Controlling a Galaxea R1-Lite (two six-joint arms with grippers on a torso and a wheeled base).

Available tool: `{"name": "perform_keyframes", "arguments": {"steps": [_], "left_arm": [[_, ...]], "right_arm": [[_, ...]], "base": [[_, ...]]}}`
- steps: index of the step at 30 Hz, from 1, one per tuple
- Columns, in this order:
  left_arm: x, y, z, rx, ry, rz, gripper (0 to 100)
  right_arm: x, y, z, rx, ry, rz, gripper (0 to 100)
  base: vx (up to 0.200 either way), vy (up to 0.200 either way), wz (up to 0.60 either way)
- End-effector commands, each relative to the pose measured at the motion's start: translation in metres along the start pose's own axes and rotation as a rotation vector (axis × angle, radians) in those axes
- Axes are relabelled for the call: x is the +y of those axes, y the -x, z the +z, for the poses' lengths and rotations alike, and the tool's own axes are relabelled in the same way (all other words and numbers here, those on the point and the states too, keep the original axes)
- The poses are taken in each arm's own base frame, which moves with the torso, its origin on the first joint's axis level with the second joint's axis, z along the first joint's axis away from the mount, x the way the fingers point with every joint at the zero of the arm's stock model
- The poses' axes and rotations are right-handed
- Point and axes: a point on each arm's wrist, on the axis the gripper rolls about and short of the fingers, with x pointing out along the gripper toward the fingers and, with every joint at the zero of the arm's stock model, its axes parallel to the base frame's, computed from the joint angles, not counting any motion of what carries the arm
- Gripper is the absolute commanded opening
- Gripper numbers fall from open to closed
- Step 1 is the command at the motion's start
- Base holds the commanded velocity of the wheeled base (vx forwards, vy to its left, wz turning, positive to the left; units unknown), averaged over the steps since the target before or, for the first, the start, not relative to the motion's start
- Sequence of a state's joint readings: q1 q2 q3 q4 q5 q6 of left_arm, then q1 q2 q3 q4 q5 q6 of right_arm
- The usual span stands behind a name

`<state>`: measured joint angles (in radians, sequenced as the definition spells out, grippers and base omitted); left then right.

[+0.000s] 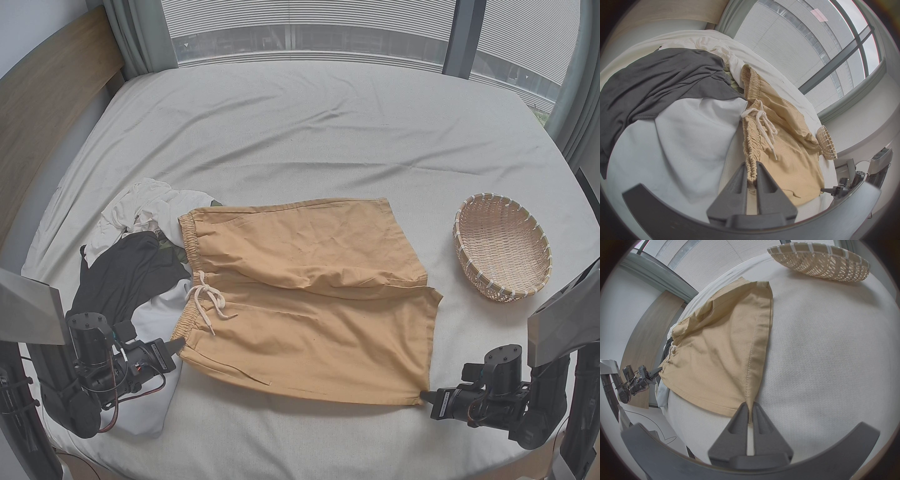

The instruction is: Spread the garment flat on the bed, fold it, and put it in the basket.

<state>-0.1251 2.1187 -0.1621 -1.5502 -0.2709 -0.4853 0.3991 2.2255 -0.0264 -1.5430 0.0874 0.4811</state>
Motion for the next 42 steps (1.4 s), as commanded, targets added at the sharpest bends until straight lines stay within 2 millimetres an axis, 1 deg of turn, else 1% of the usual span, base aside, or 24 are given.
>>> {"name": "perform_keyframes", "arguments": {"steps": [1,4,7,9,10,11,16,21,25,29,30,35,39,42], "left_arm": [[0.001,0.008,-0.006,0.034,0.010,0.009,0],[0.002,0.009,-0.011,0.055,0.017,0.020,0],[0.003,0.009,-0.013,0.066,0.020,0.027,0],[0.003,0.008,-0.013,0.065,0.017,0.024,0],[0.003,0.008,-0.013,0.062,0.018,0.023,0],[0.003,0.008,-0.013,0.062,0.016,0.023,0],[0.003,0.007,-0.012,0.060,0.016,0.024,0],[0.003,0.007,-0.012,0.060,0.013,0.022,0],[0.002,0.007,-0.012,0.060,0.012,0.022,0],[0.002,0.007,-0.012,0.060,0.012,0.022,0],[0.002,0.007,-0.012,0.058,0.012,0.021,0],[0.002,0.007,-0.012,0.057,0.012,0.021,0],[0.002,0.007,-0.012,0.057,0.016,0.022,0],[-0.001,0.010,-0.008,0.041,0.015,0.006,0]], "right_arm": [[-0.004,0.014,0.010,-0.052,0.012,-0.015,0],[-0.007,0.013,0.008,-0.042,0.021,-0.028,0],[-0.011,0.007,0.002,-0.002,0.017,-0.044,0],[-0.015,0.000,-0.008,0.054,0.017,-0.058,0],[-0.015,-0.001,-0.009,0.059,0.016,-0.059,0],[-0.015,-0.003,-0.010,0.063,0.017,-0.062,100],[-0.014,-0.005,-0.016,0.094,0.021,-0.060,100],[-0.010,-0.006,-0.017,0.095,0.031,-0.046,100],[-0.008,-0.012,-0.010,0.055,0.032,-0.033,100],[-0.008,-0.013,-0.007,0.039,0.031,-0.027,100],[-0.007,-0.013,-0.007,0.041,0.032,-0.027,0],[-0.007,-0.013,-0.007,0.040,0.032,-0.025,0],[-0.005,-0.010,-0.003,0.020,0.020,-0.015,0],[-0.001,0.000,0.000,0.002,0.028,-0.006,0]], "base": [[0.000,0.000,0.00],[0.000,0.000,0.00],[0.000,0.000,0.00],[0.000,0.000,0.00],[0.000,0.000,0.00],[0.000,0.000,0.00],[0.000,0.000,0.00],[0.000,0.000,0.00],[0.000,0.000,0.00],[0.000,0.000,0.00],[0.000,0.000,0.00],[0.000,0.000,0.00],[0.000,0.000,0.00],[0.000,0.000,0.00]]}}
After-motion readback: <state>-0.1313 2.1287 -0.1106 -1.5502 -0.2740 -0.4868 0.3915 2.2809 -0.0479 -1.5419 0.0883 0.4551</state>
